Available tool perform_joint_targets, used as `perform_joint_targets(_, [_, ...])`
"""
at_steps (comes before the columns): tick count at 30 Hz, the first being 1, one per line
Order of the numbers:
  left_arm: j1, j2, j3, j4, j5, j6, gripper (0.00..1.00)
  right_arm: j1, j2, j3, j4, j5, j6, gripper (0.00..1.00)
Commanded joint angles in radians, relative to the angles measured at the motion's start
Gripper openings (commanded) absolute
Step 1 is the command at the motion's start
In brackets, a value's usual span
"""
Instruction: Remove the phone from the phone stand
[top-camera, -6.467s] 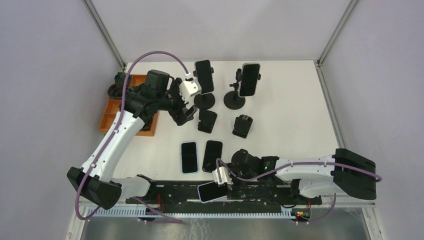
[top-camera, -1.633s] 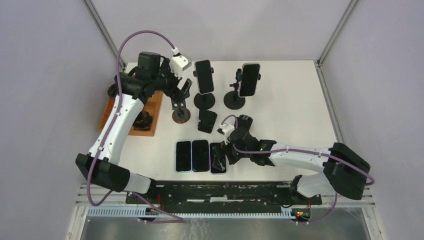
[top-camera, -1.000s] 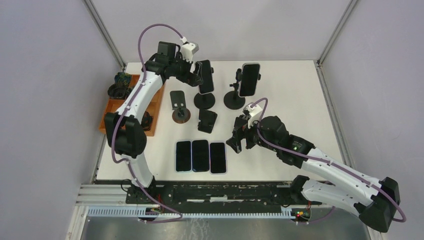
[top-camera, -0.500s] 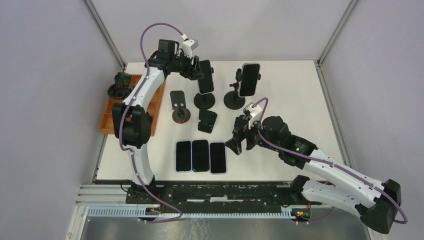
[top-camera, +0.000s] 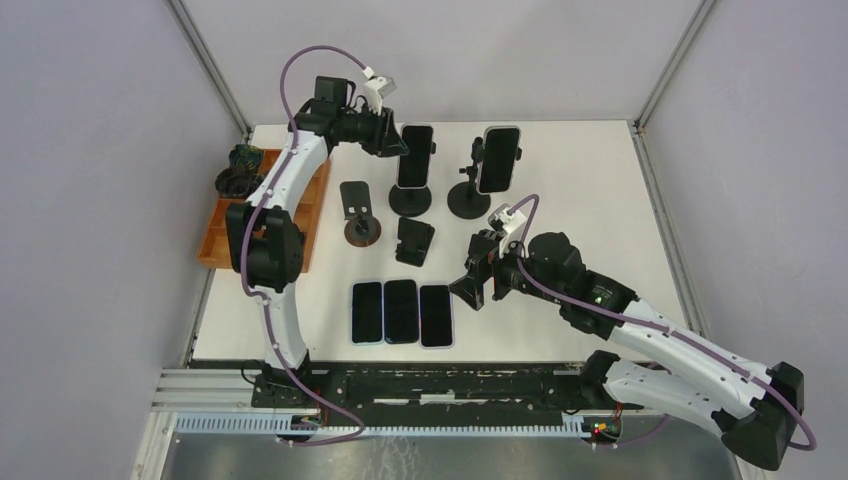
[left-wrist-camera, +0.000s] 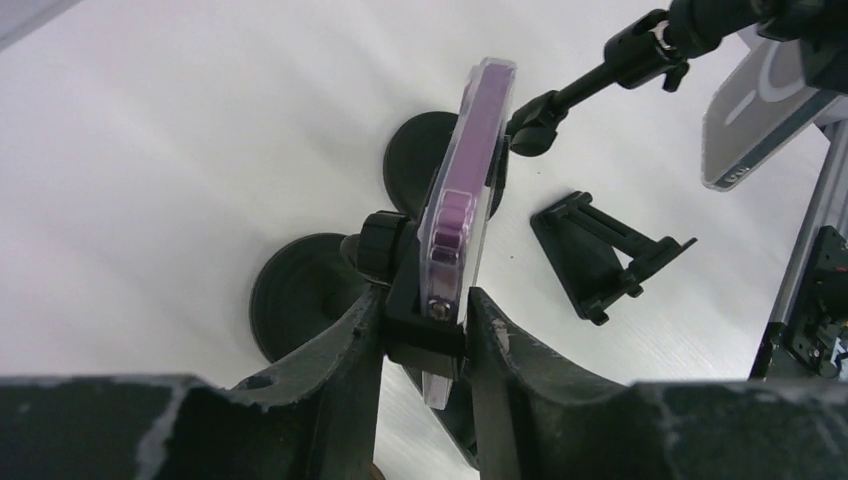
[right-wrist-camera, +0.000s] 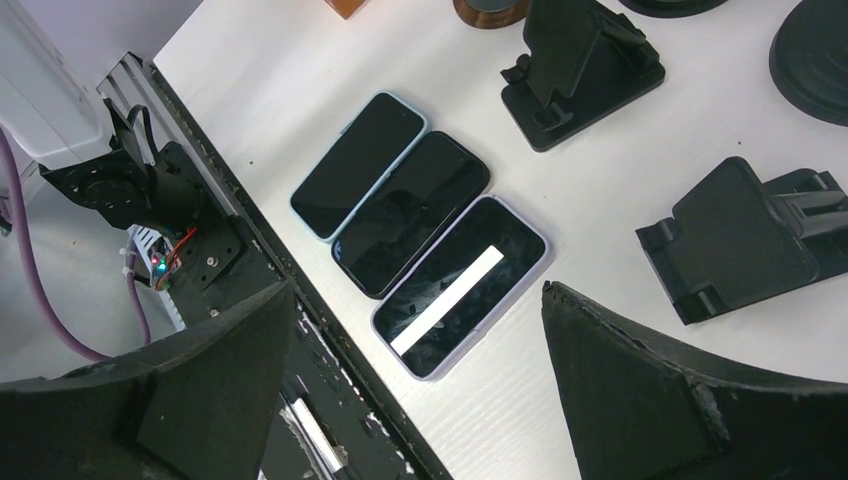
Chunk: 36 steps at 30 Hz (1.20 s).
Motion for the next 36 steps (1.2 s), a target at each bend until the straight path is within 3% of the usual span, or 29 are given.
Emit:
perform_joint_targets(1, [0.003, -0.126, 0.066, 0.033, 0.098, 0.033, 0.02, -0.003, -0.01, 0.024, 0.065, -0.014, 0.001, 0.98])
perform_joint_targets(15, [0.003, -0.356, -0.02, 0.015, 0.199, -0.01, 0.02, -0.014, 0.028, 0.099, 0.087, -0.058, -0.019, 0.98])
perform_joint_targets(22, [0.001, -0.516, -0.068, -0.025, 0.284, -0.037, 0.02, -0.05, 0.084, 0.33, 0.078, -0.13, -0.043, 0.98])
perform_joint_targets(29, [0.0, -0.689, -0.203, -0.136, 0.339, -0.016, 0.02, -0.086, 0.246, 0.63, 0.006, -0.172, -0.098, 0.98])
perform_joint_targets(36, [-0.008, -0.778, -0.303, -0.292, 0.358, 0.089, 0.02, -0.094, 0.365, 0.695, 0.049, -0.302, -0.075, 0.98])
